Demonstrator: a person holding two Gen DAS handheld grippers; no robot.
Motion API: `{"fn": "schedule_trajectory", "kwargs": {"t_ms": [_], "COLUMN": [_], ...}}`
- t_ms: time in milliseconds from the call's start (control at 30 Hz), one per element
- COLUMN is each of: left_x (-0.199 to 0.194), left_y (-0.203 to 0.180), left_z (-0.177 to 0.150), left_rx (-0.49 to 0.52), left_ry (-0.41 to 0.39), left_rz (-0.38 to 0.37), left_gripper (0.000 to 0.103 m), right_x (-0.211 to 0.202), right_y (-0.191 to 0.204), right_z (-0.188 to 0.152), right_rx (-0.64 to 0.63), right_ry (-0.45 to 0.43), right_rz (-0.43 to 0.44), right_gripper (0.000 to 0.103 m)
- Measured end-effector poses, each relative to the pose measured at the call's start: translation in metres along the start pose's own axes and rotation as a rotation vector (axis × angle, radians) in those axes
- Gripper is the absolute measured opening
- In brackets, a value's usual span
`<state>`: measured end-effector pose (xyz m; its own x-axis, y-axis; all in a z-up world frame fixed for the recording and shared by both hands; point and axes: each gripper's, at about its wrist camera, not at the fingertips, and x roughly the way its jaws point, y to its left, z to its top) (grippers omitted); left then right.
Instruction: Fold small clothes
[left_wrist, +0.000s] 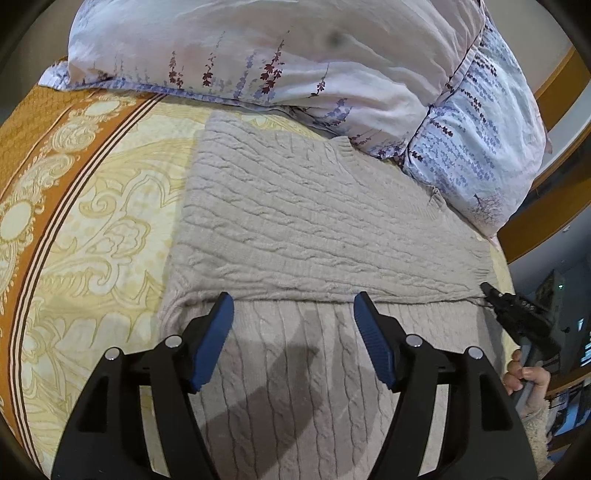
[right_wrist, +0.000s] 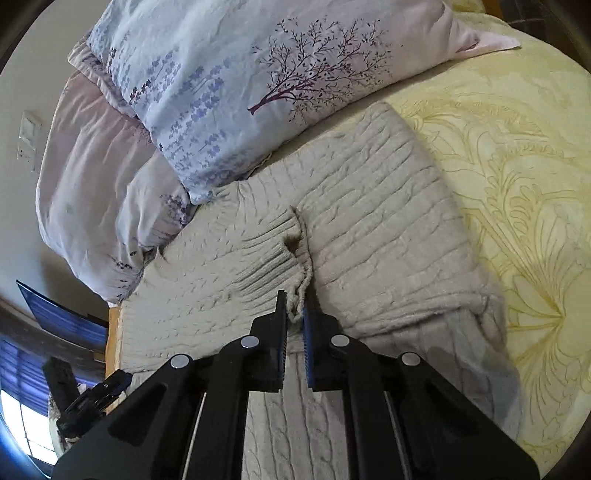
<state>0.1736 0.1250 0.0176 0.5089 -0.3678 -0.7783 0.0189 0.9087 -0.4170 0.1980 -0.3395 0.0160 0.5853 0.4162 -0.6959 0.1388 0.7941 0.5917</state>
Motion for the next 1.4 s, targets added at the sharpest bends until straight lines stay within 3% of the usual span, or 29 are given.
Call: {"fn": "schedule_trajectory", "kwargs": {"t_ms": [133,267,333,400,467,633,1033,1400], "left_x": [-0.019,-0.044,-0.055,-0.067,-0.075,-0.083,-0.088,-0.094], "left_y": [0.009,0.017,0.021,0.026,0.029,0.038,0.037,0.043], "left_z": [-0.012,-0.030,-0.041,-0.054,-0.065,-0.092,-0.136,-0.164], "left_rx": [-0.021,-0.014,-0.004,0.016,0.028,0.030,0.021,-0.038], "left_ry": [-0.006,-0.039,-0.050,-0.056,-0.059,-0.040,-0.029,-0.029], "left_rz": [-0.038,-0.048,-0.051,-0.060,-0.064,-0.079,-0.155,-0.289], "left_gripper": [0.067,0.068,0.070,0.071,0.072,0.073,0.070,0.055], "right_x": [-0.008,-0.026,-0.041,-0.059,-0.080,-0.114,-0.145,-0.136], "right_y": [0.007,0.005,0.002,-0.002,-0.010,-0.040,-0.079,-0.083], "right_z": [-0.004,-0.012,-0.018,-0.026,-0.036,-0.066,-0.115,-0.140], "right_rx": [-0.041,-0.052,-0.055,-0.053,-0.063,-0.040,-0.012,0.002], "right_ry": [0.004,-0.005,-0.010,-0.037,-0.063,-0.029,0.017,0.112], "right_rz": [-0.050,-0.042,-0.026,-0.008,0.030,0.092,0.057,0.257], "right_gripper": [0.009,0.010,0.022,0.063,0.070,0.069,0.053,0.041]}}
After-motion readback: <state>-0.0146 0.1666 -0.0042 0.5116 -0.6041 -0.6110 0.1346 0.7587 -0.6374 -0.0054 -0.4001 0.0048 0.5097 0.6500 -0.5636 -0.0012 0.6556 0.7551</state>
